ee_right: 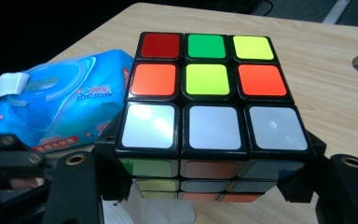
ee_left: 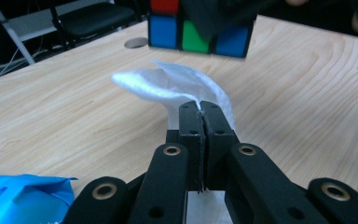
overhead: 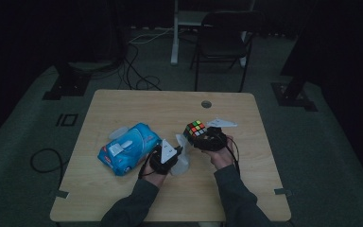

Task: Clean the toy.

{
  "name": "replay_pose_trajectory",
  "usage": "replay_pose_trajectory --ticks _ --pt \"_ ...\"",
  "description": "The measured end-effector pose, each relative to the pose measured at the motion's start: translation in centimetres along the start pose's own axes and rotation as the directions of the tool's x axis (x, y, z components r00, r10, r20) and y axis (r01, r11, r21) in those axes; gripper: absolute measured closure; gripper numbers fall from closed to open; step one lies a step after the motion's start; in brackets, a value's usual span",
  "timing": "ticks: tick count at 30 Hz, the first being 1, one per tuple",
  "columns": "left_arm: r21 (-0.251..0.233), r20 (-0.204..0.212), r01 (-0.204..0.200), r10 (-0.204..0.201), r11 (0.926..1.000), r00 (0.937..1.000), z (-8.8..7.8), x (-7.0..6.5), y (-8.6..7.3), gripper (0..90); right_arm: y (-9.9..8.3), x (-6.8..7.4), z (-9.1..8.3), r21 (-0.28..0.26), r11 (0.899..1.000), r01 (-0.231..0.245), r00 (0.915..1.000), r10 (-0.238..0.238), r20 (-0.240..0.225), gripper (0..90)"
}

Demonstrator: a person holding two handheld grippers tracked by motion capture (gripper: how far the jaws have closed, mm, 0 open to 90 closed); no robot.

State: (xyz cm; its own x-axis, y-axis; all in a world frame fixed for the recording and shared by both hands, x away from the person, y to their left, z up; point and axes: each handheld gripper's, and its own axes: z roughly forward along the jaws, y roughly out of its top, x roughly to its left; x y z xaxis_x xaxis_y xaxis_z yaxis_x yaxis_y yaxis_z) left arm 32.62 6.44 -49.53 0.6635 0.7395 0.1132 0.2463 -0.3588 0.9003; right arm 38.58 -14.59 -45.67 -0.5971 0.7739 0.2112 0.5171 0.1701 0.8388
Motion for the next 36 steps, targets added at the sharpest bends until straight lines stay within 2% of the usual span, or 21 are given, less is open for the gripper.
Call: replay_pose_trajectory --ticks 3,9,14,20,36 --pt "-0.024 0.009 0.002 -0.001 0.9997 1.0000 -0.5 0.1 0.7 89.0 -0.4 0.0 0.2 0.013 1.000 0.005 1.0000 -0.005 -0.005 34.6" --pt "-0.046 -0.008 0.011 -0.011 0.9989 0.9999 -1.0 0.7 1.3 89.0 -0.9 0.2 0.2 0.024 1.000 0.010 0.9998 -0.010 -0.015 34.6" --pt "-0.068 -0.011 0.017 -0.018 0.9975 0.9998 -1.7 1.2 1.9 89.0 -1.5 0.4 -0.1 0.035 0.999 0.042 0.9988 -0.041 -0.025 34.6" --pt "-0.087 -0.017 0.014 -0.016 0.9961 0.9997 -2.3 1.8 2.6 89.1 -3.0 0.4 0.4 0.071 0.994 0.083 0.9966 -0.082 -0.008 34.6" --pt "-0.074 -0.043 0.017 -0.020 0.9971 0.9989 -2.5 2.7 2.3 89.0 -5.4 -0.7 0.3 0.116 0.986 0.118 0.9922 -0.121 0.028 34.6"
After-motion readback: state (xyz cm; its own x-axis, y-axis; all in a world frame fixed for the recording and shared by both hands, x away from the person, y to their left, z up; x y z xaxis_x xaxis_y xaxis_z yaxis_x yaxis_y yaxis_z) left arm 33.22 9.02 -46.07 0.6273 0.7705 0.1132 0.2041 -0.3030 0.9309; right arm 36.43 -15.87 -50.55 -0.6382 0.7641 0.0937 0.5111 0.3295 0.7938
